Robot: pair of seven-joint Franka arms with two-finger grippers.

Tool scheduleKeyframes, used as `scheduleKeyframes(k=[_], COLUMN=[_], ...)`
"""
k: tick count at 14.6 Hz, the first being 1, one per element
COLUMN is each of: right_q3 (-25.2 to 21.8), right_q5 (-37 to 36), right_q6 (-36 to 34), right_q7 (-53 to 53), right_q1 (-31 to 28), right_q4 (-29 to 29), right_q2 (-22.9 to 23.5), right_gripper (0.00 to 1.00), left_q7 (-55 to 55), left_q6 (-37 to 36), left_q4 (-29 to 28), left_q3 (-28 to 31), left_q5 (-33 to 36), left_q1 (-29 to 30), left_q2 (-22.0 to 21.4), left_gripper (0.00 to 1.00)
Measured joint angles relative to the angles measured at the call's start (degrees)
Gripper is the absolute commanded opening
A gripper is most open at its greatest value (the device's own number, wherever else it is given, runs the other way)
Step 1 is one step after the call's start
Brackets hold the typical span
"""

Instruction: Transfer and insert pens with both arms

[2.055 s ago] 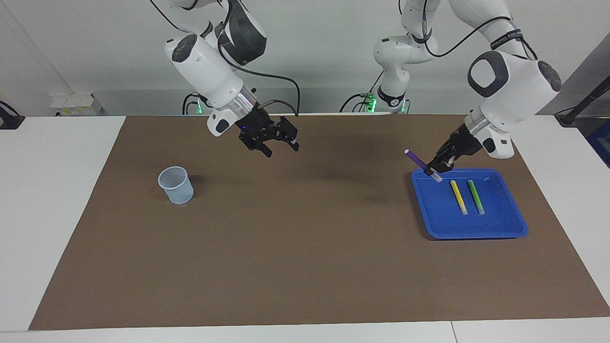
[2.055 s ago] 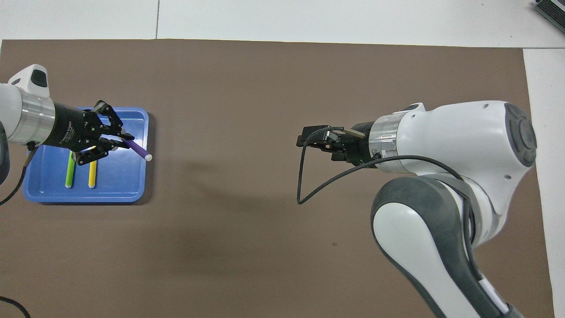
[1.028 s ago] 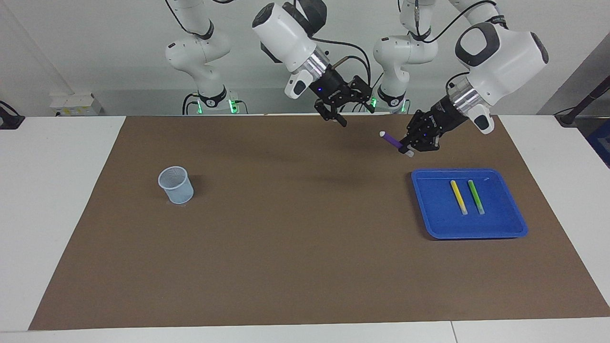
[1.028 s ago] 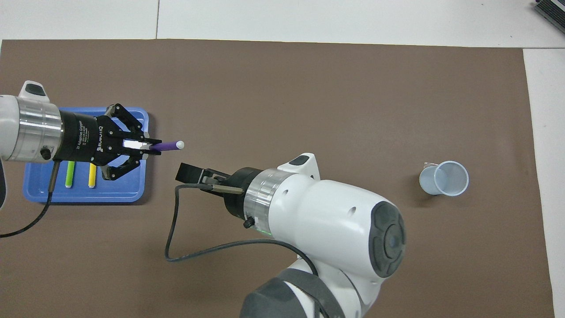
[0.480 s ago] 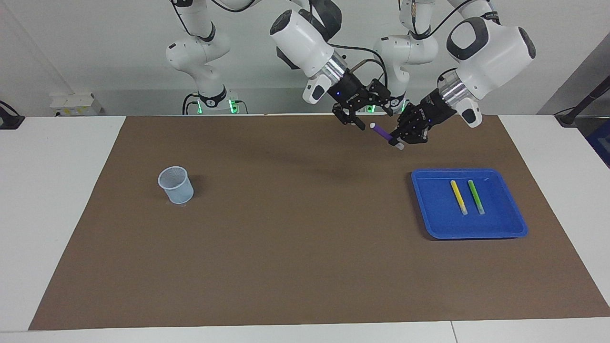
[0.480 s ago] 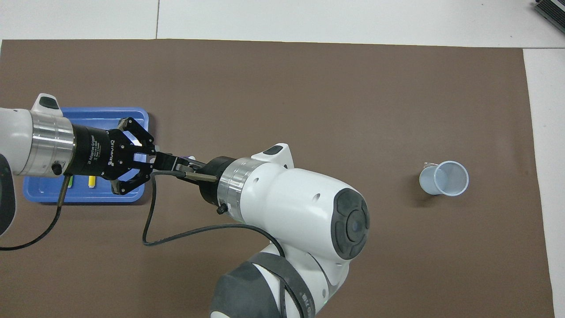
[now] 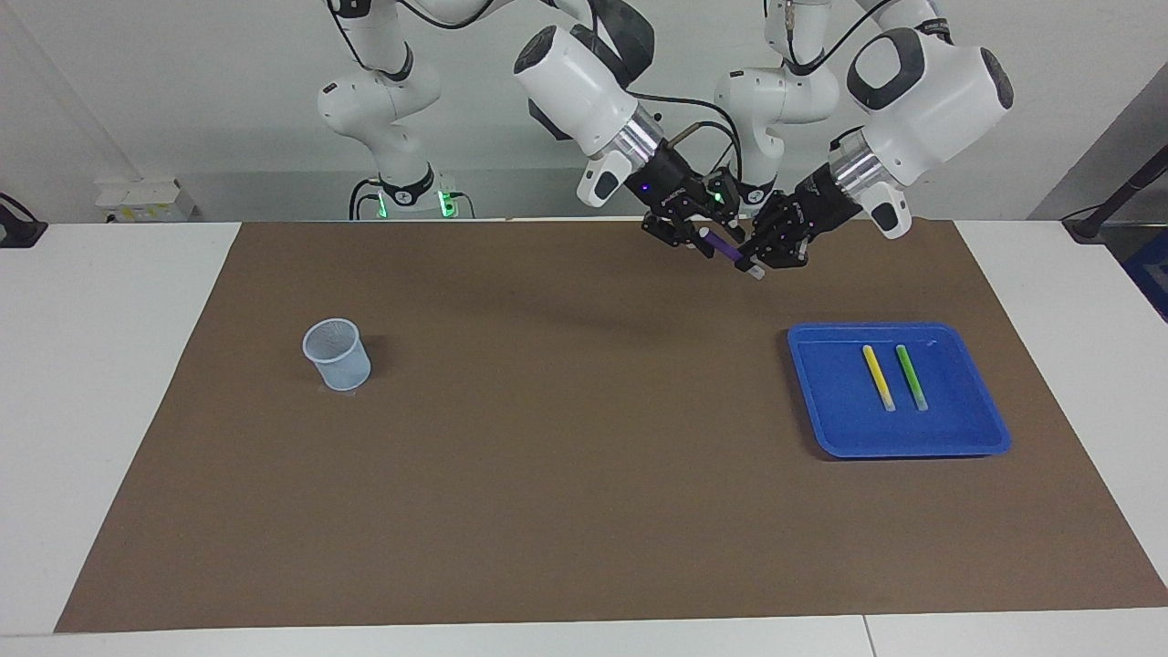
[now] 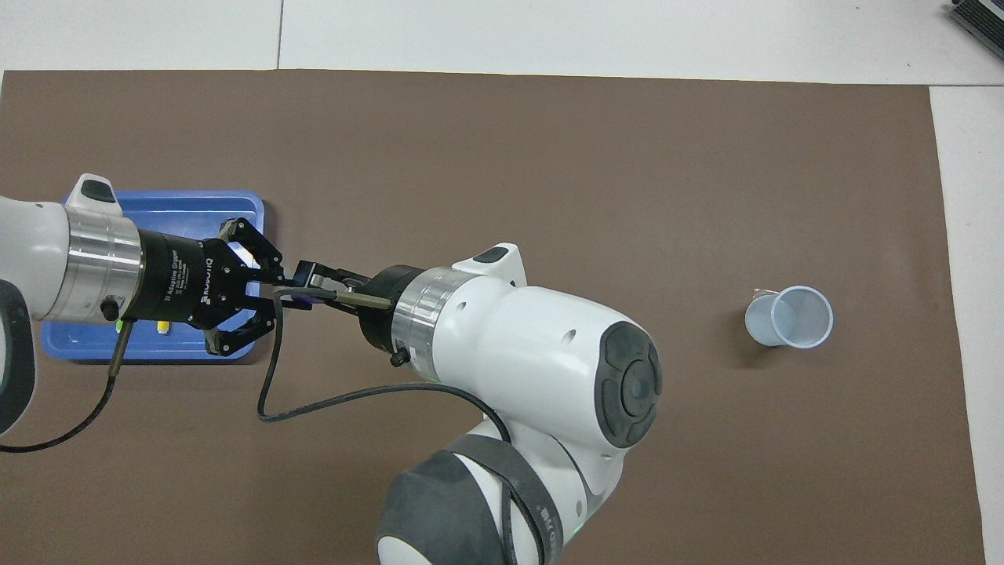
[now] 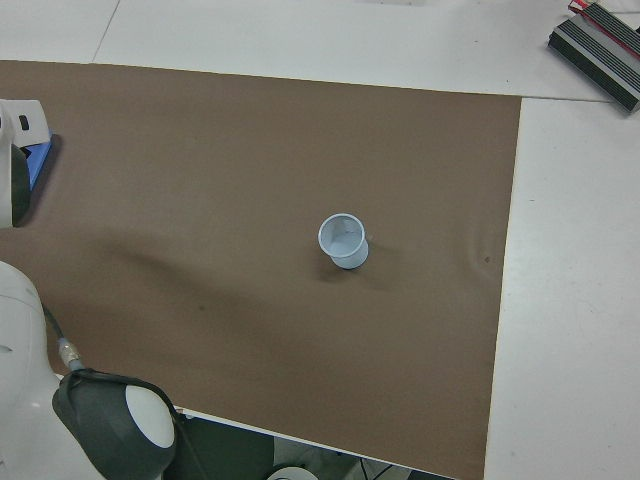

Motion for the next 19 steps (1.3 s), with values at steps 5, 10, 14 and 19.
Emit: scheduleKeyframes(k=[5,10,14,19], right_q3=[0.0,0.0,0.1,0.3], right_q5=[0.0,0.0,0.0,0.0], right_q6=[0.0,-0.1,-0.2,-0.2], right_q7=[0.0,0.0,0.0,0.0], right_q1=[0.0,0.0,0.1,0.3], right_q4=[-0.1,-0.2,-0.2,-0.2], right_q2=[0.2,0.7,0.7,0.7], right_gripper=[0.49,0.43,0.42,0.38], left_q7=[-0.1,-0.1,-0.1,-0.1], left_q6=[-0.1,-0.1,-0.1,-0.2], left_q4=[-0.1,-0.3,-0.3,-0.4], left_q3=[0.0,0.0,0.0,0.0], left_q5=[0.0,0.0,0.0,0.0], left_q1=[0.0,0.0,0.0,0.0], left_q2=[-0.2,-0.5,-0.6,-0.7], left_gripper=[0.00,0.00,0.00,0.00])
